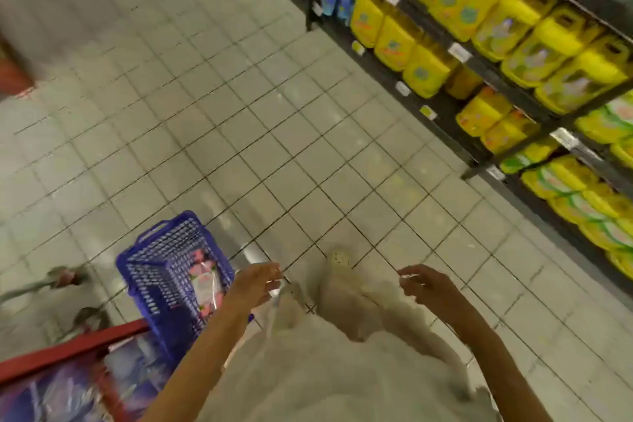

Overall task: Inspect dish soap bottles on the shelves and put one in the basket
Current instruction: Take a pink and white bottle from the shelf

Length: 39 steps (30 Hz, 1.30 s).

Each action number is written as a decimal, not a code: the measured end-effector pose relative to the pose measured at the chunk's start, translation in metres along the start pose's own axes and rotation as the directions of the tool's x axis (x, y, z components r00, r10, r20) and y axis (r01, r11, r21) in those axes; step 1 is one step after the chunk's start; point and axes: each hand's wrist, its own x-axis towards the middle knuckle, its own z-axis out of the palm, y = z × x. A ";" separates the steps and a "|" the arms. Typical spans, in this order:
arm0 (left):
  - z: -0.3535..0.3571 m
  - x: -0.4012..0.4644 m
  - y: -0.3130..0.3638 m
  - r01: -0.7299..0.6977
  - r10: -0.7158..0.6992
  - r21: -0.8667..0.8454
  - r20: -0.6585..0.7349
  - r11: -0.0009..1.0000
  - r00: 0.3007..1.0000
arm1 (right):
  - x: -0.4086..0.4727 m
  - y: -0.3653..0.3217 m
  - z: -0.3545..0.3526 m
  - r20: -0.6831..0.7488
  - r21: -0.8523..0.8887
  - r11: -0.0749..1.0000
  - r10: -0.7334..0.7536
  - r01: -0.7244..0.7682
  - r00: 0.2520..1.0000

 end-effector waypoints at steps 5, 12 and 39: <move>0.132 -0.009 0.014 -0.261 0.081 0.599 0.310 0.757 0.947 | -0.101 0.113 -0.054 -0.283 0.547 0.825 0.343 -0.143 0.896; 0.405 -0.067 -0.036 -0.362 -0.155 0.682 0.572 0.636 0.805 | -0.183 0.235 -0.141 -0.360 0.863 0.502 0.537 0.053 0.763; 1.079 -0.208 -0.232 -0.743 -0.569 0.669 0.624 0.034 0.536 | -0.344 0.565 -0.480 -0.156 0.868 -0.024 0.936 0.496 0.317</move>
